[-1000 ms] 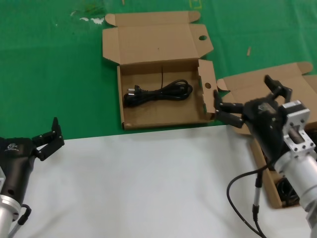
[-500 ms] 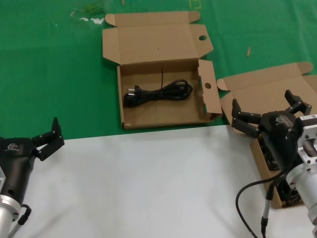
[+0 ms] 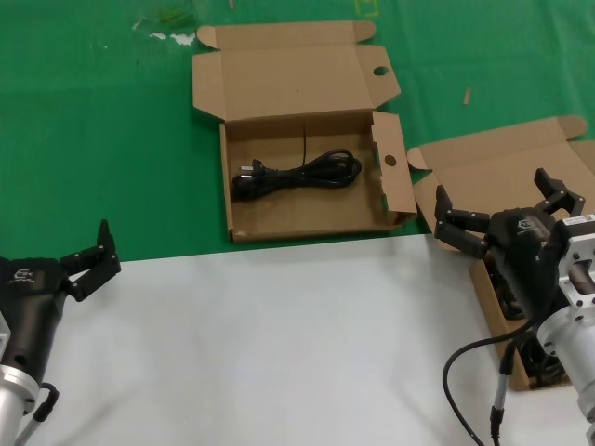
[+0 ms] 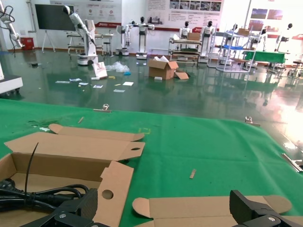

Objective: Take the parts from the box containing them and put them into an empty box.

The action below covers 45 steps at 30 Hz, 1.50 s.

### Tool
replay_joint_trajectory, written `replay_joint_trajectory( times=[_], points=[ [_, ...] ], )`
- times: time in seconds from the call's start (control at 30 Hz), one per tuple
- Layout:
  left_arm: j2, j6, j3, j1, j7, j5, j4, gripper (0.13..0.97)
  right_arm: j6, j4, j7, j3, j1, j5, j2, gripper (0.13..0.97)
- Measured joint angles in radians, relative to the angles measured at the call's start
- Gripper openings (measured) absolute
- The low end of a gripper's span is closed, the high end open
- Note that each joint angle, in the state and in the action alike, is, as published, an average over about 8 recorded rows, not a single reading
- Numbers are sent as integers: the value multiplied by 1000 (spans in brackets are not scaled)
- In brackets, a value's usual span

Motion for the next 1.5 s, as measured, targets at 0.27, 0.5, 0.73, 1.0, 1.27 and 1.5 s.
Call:
replay_joint_trajectory(
  times=[0.27,0.5,0.73,1.0,1.27,1.5],
  points=[
    [0,0,0,0,0,0,0,966,0,0,0,0,0,0,0,966],
    [0,0,0,0,0,0,0,966,0,0,0,0,0,0,0,966],
    [0,0,0,0,0,0,0,966,0,0,0,0,0,0,0,966],
    [0,0,0,0,0,0,0,966,0,0,0,0,0,0,0,966],
    [0,0,0,0,0,0,0,966,0,0,0,0,0,0,0,966],
    [0,0,0,0,0,0,0,966,0,0,0,0,0,0,0,966]
  ],
)
